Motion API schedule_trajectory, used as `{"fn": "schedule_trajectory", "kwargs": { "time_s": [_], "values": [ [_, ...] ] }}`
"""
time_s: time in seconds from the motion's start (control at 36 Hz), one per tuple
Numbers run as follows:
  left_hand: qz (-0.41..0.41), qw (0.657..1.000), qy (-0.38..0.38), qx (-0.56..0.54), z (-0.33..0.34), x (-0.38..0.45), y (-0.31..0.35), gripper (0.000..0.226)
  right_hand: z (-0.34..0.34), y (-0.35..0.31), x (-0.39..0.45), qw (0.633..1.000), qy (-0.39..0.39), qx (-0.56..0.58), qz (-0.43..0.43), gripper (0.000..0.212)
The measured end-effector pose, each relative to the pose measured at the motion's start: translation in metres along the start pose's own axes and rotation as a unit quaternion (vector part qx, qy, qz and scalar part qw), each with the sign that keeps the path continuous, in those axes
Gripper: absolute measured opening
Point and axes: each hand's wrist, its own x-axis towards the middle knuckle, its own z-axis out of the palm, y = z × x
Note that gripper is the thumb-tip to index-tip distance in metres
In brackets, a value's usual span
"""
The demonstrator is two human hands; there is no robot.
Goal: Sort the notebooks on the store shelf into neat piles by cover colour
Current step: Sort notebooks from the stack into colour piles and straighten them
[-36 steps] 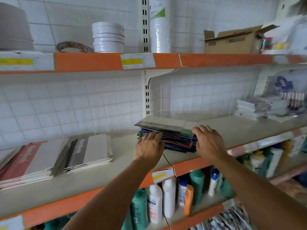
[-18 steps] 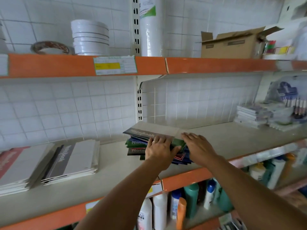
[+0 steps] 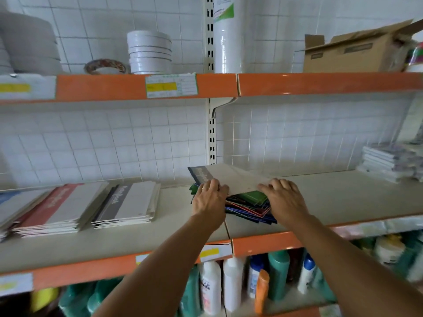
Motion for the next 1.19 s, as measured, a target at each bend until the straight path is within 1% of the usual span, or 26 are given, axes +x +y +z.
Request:
{"fn": "schedule_trajectory", "kwargs": {
  "time_s": [0.06,0.17,0.22,0.28,0.31,0.39,0.44,0.5,0.53,0.61,0.67,0.78,0.83,0.89,0.94,1.06,1.17,1.19],
  "values": [
    [-0.001,1.0,-0.004,0.002,0.0,0.002,0.004,0.046,-0.002,0.001,-0.001,1.0,0.006,0.001,-0.01,0.061],
    [-0.01,0.999,-0.036,0.027,-0.006,0.006,0.01,0.042,-0.004,0.0,-0.002,1.0,-0.008,-0.019,-0.023,0.049],
    [-0.01,0.999,-0.036,0.038,-0.009,0.007,0.011,0.046,-0.005,-0.002,-0.003,1.0,-0.002,-0.011,-0.015,0.044],
    [-0.009,0.998,-0.03,0.05,-0.011,0.007,0.011,0.052,-0.008,-0.001,-0.004,1.0,0.014,-0.024,-0.007,0.033],
    [-0.01,0.998,-0.028,0.053,-0.011,0.006,0.01,0.053,-0.01,-0.001,-0.003,0.999,0.013,-0.034,-0.006,0.031],
    [-0.02,0.998,-0.021,0.056,-0.012,0.004,0.006,0.041,-0.017,0.002,-0.005,0.998,0.015,-0.049,-0.041,0.037],
    [-0.026,0.998,-0.013,0.048,-0.013,0.001,0.004,0.037,-0.017,0.006,-0.006,0.995,-0.001,-0.04,-0.09,0.05],
    [-0.034,0.999,-0.004,0.037,-0.015,-0.003,0.001,0.039,-0.018,0.011,-0.009,0.992,-0.008,-0.032,-0.118,0.061],
    [-0.037,0.999,0.001,0.032,-0.016,-0.005,-0.001,0.041,-0.017,0.014,-0.011,0.992,-0.009,-0.028,-0.124,0.063],
    [-0.044,0.999,0.012,0.022,-0.019,-0.014,-0.004,0.047,-0.017,0.013,-0.018,0.991,-0.007,-0.015,-0.136,0.056],
    [-0.048,0.998,0.016,0.022,-0.023,-0.022,-0.005,0.051,-0.019,0.01,-0.021,0.99,-0.012,-0.008,-0.138,0.058],
    [-0.057,0.998,0.033,0.013,-0.031,-0.043,-0.012,0.052,-0.031,0.003,-0.024,0.989,-0.048,-0.022,-0.14,0.081],
    [-0.071,0.996,0.048,-0.018,-0.035,-0.054,-0.017,0.053,-0.039,-0.003,-0.025,0.986,-0.048,-0.037,-0.155,0.087],
    [-0.086,0.994,0.06,-0.035,-0.039,-0.065,-0.024,0.055,-0.047,-0.011,-0.025,0.983,-0.043,-0.045,-0.171,0.087],
    [-0.106,0.993,0.054,-0.024,-0.043,-0.076,-0.033,0.058,-0.053,-0.021,-0.024,0.981,-0.032,-0.038,-0.185,0.085],
    [-0.135,0.988,0.065,-0.026,-0.05,-0.103,-0.055,0.061,-0.058,-0.049,-0.024,0.977,-0.02,-0.021,-0.212,0.08],
    [-0.164,0.985,0.057,-0.012,-0.059,-0.133,-0.082,0.059,-0.06,-0.085,-0.023,0.977,-0.007,0.001,-0.214,0.09],
    [-0.172,0.983,0.057,-0.012,-0.062,-0.141,-0.09,0.059,-0.059,-0.096,-0.021,0.975,0.016,0.0,-0.223,0.092]
  ]
}}
